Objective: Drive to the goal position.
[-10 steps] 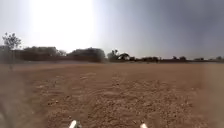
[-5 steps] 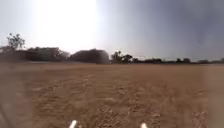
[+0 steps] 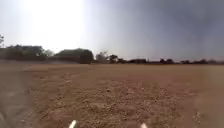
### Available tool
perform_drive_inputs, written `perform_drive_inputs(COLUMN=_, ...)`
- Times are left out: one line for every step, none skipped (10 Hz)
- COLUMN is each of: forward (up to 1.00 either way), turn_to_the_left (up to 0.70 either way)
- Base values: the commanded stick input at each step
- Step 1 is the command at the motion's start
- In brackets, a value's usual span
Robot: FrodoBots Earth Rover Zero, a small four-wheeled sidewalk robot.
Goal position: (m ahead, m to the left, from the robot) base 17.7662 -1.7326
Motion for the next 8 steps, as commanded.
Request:
perform_drive_inputs(forward=0.50, turn_to_the_left=0.00)
perform_drive_inputs(forward=0.50, turn_to_the_left=0.00)
perform_drive_inputs(forward=0.50, turn_to_the_left=0.00)
perform_drive_inputs(forward=0.50, turn_to_the_left=0.00)
perform_drive_inputs(forward=0.50, turn_to_the_left=0.00)
perform_drive_inputs(forward=0.50, turn_to_the_left=0.00)
perform_drive_inputs(forward=0.50, turn_to_the_left=0.00)
perform_drive_inputs(forward=0.50, turn_to_the_left=0.00)
